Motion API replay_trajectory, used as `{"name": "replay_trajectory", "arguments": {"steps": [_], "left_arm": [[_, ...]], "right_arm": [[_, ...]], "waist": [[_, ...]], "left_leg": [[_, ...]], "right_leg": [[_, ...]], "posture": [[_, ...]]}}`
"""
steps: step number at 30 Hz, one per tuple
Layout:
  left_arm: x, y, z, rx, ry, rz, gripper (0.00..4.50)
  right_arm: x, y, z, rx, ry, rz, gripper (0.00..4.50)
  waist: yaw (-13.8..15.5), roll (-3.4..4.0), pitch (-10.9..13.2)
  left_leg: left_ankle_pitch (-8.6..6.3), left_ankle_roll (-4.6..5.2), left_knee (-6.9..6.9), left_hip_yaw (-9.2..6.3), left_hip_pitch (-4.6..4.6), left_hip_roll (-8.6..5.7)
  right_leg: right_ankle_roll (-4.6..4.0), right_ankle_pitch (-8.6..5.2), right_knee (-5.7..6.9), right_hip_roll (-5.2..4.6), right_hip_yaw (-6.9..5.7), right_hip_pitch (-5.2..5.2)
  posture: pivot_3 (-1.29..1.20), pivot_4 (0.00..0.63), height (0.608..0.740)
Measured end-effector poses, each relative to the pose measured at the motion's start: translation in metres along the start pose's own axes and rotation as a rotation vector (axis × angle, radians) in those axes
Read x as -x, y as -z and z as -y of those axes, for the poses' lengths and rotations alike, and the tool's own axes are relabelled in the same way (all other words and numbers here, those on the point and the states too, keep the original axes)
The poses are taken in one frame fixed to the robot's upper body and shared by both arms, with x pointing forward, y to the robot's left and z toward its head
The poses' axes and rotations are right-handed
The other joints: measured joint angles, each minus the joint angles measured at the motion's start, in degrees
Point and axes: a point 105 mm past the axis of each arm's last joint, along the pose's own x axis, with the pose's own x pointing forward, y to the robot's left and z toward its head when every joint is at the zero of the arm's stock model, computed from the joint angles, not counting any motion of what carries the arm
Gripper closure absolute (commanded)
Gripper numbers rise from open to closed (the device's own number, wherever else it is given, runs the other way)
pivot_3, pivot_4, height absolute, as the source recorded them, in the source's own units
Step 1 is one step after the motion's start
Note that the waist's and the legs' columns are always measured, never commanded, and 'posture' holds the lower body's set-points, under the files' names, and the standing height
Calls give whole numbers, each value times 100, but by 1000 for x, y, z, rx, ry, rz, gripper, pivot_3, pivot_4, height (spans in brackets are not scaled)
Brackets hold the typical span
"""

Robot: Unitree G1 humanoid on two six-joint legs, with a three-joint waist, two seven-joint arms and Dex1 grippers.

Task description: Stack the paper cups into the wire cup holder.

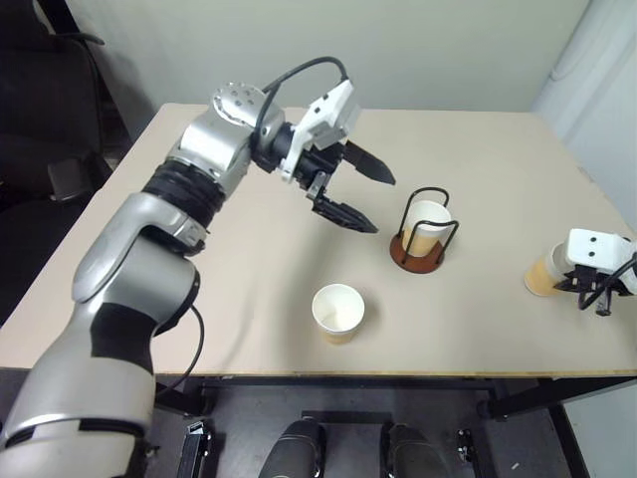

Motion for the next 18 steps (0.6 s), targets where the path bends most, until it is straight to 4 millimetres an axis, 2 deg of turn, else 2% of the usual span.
{"name": "replay_trajectory", "arguments": {"steps": [7,14,18], "left_arm": [[6,6,-4,38,-42,1,0],[29,31,-11,64,-154,-99,0],[40,43,-12,72,-201,-158,0]], "right_arm": [[11,-32,-2,46,-4,75,4452],[46,-88,10,136,81,215,4452],[61,-107,19,181,131,255,4452]], "waist": [[-5,0,0],[-22,2,1],[-11,2,1]], "left_leg": [[5,-18,-3,0,-2,0],[4,-24,-8,-4,-2,0],[1,-28,-10,-12,-8,-1]], "right_leg": [[-7,-5,-11,2,0,0],[-8,-7,-25,7,4,-1],[-9,-7,-44,9,0,-1]], "posture": [[0,150,740],[0,150,740],[0,150,740]]}}
